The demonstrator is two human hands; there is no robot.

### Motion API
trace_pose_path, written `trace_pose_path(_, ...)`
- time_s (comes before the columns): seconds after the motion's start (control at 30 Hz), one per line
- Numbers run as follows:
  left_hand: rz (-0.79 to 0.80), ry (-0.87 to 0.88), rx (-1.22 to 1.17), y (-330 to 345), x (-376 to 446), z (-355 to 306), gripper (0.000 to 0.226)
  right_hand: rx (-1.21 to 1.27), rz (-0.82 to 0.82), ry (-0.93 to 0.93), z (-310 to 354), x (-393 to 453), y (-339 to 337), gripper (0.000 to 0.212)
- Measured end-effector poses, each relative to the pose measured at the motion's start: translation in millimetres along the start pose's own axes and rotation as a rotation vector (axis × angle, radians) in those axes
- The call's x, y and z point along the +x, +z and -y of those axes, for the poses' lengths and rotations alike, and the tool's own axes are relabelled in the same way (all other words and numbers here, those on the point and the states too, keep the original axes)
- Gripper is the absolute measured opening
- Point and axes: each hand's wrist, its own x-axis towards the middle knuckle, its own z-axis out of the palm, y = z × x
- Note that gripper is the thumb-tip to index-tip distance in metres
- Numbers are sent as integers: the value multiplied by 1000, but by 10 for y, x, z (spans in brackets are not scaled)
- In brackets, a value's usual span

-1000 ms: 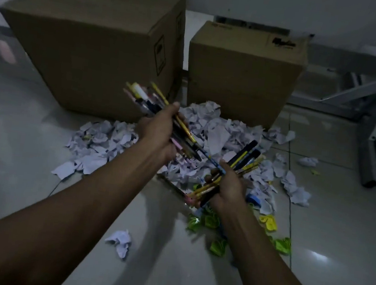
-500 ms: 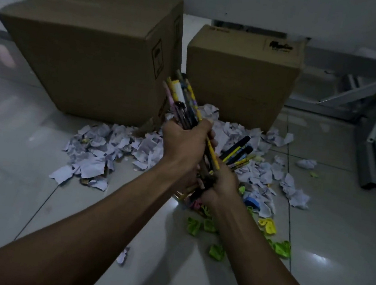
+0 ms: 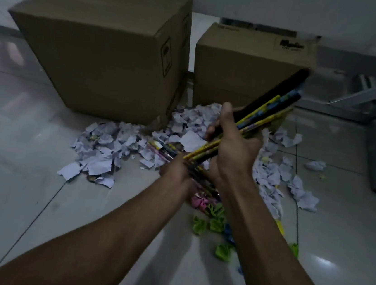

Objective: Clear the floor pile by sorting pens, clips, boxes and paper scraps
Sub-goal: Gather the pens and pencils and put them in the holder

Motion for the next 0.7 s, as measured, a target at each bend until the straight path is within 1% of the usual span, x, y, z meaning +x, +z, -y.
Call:
trace_pose_path(0.07,86,-86,-118,41,-83,-2,11,-59,38,-23,-91,-92,4,13)
trace_pose_path(0.13,131,-100,-181,45,-97,-43,13,-91,55,-29,-137,-136,-5,13)
trace_pose_path(0.2,115,-86,-202,20,-65,-51,15,-101,62,-10,-169,-157,-9,13)
trace_pose_path(0.3,101,-61,-224,-20,-28,-11,22,-64,58,77,-254,-218,23,13)
trace_pose_path(0.33,106,-49,-215,-33,-29,-14,28,-50,51,101,-283,-229,31,13)
trace_pose_path(0.4,90,-3,-103,-66,-7,-36,46,-73,37,133,-308,-198,31,15)
trace_pose_path(0.43,69,19,-32,-89,9,-59,48,-96,30,153,-299,-147,11,16)
trace_pose_path(0.47,11,62,31,-132,41,-104,40,-125,24,177,-281,-87,-31,17)
trace_pose_path(0.53,-118,163,124,-249,86,-222,13,-247,44,228,-262,44,-156,21)
trace_pose_path(0.6,-161,195,143,-399,122,-368,7,-455,100,270,-276,146,-322,26)
trace_pose_path(0.7,-251,222,141,-707,268,-528,7,-788,188,292,-420,183,-547,33)
